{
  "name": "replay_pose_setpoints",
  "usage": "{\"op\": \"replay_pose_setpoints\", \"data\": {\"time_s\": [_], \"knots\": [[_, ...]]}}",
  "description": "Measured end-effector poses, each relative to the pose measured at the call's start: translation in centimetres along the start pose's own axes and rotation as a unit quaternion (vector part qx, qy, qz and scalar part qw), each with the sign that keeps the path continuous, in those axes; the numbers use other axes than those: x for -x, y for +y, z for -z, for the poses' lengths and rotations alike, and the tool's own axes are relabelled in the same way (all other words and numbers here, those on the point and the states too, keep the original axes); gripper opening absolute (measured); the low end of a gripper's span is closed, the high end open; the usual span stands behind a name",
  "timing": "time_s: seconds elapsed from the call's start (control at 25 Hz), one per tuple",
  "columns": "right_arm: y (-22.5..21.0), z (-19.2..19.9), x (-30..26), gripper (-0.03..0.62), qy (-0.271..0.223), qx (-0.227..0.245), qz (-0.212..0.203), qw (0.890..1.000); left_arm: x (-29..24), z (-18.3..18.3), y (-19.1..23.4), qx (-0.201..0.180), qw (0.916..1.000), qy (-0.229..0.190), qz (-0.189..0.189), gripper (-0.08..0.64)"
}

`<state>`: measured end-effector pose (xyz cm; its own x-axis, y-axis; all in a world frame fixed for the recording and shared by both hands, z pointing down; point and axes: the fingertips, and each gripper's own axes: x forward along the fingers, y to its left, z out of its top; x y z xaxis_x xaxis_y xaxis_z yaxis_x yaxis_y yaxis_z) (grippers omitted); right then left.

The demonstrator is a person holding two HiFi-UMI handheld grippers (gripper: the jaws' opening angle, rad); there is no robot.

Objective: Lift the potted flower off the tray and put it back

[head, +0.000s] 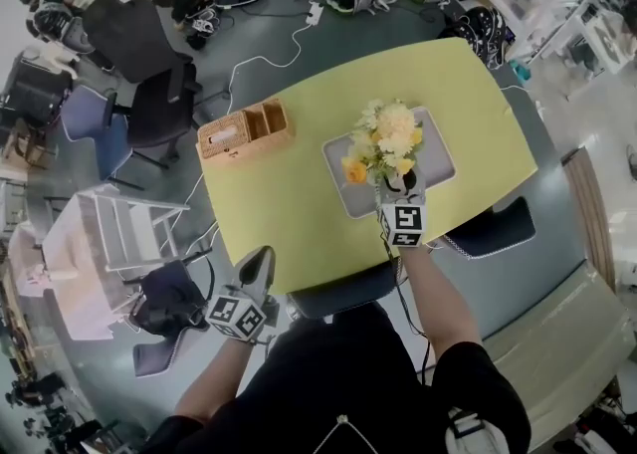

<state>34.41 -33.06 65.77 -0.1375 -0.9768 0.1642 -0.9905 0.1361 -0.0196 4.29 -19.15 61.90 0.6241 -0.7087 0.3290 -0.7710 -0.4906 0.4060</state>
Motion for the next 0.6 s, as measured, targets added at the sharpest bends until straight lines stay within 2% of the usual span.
{"op": "replay_pose_setpoints", "data": {"time_s": [0.24, 0.48, 0.6], "knots": [[5.2, -4.3, 4.6, 0.221, -0.013, -0.003, -0.005, 1.000, 3.7, -2.2, 1.6, -0.011, 0.9995, -0.020, 0.021, 0.008], [12.6, -7.7, 9.7, 0.222, -0.010, 0.001, -0.023, 1.000, 9.0, -4.0, 3.5, -0.018, 0.9982, -0.045, 0.036, 0.008], [17.0, -9.4, 12.7, 0.222, -0.019, 0.005, -0.042, 0.999, 11.7, -4.6, 3.8, -0.036, 0.9970, -0.053, 0.043, 0.008]]}}
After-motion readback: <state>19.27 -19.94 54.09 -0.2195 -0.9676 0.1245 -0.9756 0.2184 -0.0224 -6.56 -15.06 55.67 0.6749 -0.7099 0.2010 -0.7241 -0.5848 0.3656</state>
